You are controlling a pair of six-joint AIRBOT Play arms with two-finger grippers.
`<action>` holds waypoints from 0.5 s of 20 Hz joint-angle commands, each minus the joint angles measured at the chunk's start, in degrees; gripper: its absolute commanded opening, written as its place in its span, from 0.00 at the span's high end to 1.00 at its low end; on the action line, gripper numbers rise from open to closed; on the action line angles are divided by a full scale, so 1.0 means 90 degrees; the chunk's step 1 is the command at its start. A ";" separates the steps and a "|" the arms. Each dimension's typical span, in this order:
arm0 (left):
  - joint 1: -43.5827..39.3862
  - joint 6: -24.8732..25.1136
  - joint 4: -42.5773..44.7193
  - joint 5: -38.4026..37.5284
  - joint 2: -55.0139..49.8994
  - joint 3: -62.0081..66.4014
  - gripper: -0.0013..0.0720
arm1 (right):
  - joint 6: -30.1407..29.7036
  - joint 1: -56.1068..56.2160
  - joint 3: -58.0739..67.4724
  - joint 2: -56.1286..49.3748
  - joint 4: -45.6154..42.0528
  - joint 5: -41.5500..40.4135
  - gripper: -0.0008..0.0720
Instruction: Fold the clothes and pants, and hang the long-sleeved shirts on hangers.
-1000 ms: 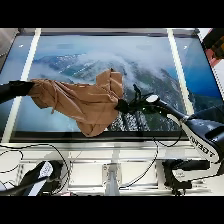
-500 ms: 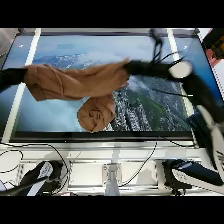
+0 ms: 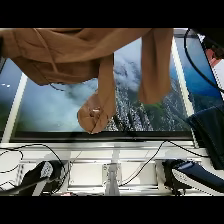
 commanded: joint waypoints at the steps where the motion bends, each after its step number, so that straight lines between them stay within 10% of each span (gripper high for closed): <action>1: 0.0000 0.0301 0.0068 0.0425 0.0262 0.0121 0.91 | 0.0260 0.0070 0.0384 -0.0379 -0.0214 0.0204 0.97; 10: 0.0002 -0.2118 0.7519 -0.0335 0.0267 -0.0478 0.91 | 0.0253 0.1501 -0.0561 -0.2373 -0.0211 0.3038 0.97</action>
